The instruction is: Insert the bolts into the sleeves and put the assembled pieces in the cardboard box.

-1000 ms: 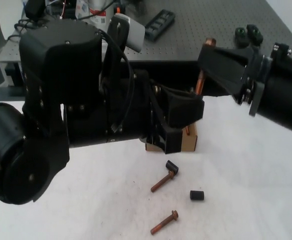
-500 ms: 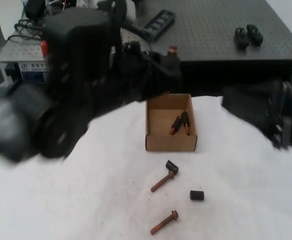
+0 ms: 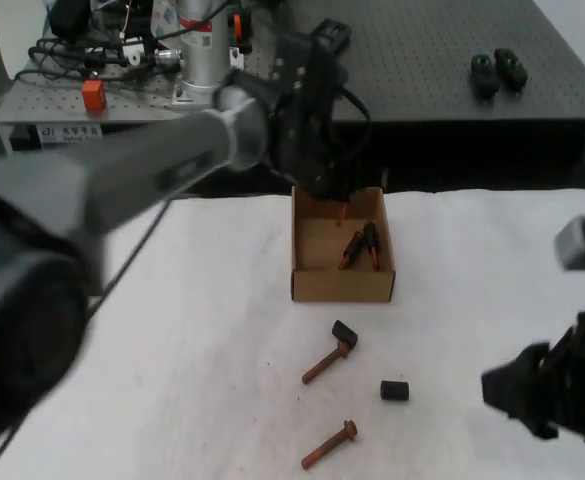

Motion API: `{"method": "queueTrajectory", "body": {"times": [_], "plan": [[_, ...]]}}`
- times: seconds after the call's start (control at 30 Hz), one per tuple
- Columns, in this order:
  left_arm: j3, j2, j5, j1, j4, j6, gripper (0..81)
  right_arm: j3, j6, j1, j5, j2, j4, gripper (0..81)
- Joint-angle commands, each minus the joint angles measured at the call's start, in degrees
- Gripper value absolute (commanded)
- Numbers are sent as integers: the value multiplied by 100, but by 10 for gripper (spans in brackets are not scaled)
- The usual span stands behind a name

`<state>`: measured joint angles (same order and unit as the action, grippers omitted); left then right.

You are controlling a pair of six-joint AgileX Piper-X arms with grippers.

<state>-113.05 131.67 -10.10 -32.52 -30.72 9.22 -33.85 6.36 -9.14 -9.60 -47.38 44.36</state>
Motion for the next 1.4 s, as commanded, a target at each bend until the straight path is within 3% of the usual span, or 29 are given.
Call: {"method": "queueTrajectory", "body": {"times": [0.0, 0.07, 0.23, 0.47, 0.67, 0.87, 1.03, 1.23, 1.3, 1.37], "plan": [[-785, 427, 196, 2, -548, -282, 6, -38, -275, -205, 133, -702, -119, 394], [-1064, 654, 499, 2, -720, -412, 6, -150, -408, -328, 169, -1180, -186, 394], [-1144, 849, 464, 8, -764, -401, 18, -825, -1195, -635, 773, -2611, -262, 394], [-1144, 935, 303, 8, -910, -371, 282, -2018, -2110, -706, 908, -4342, -235, 394], [-1249, 482, 302, 8, -1650, -584, 284, -2688, -2661, -811, 918, -5281, 197, 394], [-1071, -485, 1201, 210, -2497, -1028, 284, -2769, -2701, -905, 916, -5647, 94, 394], [-36, -1251, 979, 384, -2461, -692, 193, -2769, -2676, -904, 1017, -5789, 24, 258], [1992, -2284, 890, 267, -1919, -839, 195, -2769, -2662, -904, 1035, -5795, -86, 90], [2685, -2605, 525, 193, -1581, -922, 195, -2769, -2662, -904, 1061, -5795, -86, 13], [3199, -2823, 55, 97, -1318, -1041, 195, -2769, -2566, -861, 1214, -5768, -86, 51]]}}
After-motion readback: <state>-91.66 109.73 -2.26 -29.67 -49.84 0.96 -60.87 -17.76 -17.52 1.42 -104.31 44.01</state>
